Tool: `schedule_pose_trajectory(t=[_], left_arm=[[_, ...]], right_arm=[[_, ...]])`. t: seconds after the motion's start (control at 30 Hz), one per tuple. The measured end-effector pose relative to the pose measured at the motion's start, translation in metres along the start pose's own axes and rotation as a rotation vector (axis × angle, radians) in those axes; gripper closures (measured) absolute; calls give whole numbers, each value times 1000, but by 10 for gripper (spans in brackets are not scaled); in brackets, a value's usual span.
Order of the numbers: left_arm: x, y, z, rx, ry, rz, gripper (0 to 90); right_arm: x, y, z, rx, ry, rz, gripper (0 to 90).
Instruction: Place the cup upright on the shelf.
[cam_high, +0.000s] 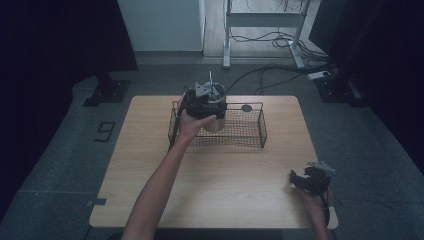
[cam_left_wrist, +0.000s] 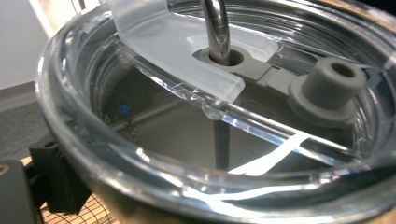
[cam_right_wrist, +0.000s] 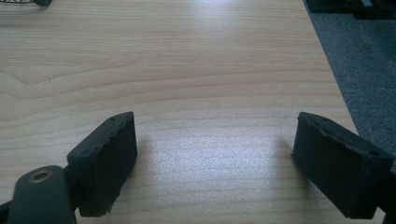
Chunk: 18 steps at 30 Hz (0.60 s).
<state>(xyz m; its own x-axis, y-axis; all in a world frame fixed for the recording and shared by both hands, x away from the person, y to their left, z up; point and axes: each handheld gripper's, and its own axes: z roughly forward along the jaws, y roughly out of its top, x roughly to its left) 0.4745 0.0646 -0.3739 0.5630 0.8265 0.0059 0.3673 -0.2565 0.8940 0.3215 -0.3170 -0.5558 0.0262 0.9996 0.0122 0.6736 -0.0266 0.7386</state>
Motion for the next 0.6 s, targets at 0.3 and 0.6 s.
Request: schedule_pose_trajectory(t=[0.3, 0.6], left_arm=[[5, -12, 24, 29, 12, -24, 41], [5, -25, 42, 59, 23, -33, 40]], right_arm=[[0, 0, 0, 0, 0, 0, 135], [0, 0, 0, 0, 0, 0, 135]])
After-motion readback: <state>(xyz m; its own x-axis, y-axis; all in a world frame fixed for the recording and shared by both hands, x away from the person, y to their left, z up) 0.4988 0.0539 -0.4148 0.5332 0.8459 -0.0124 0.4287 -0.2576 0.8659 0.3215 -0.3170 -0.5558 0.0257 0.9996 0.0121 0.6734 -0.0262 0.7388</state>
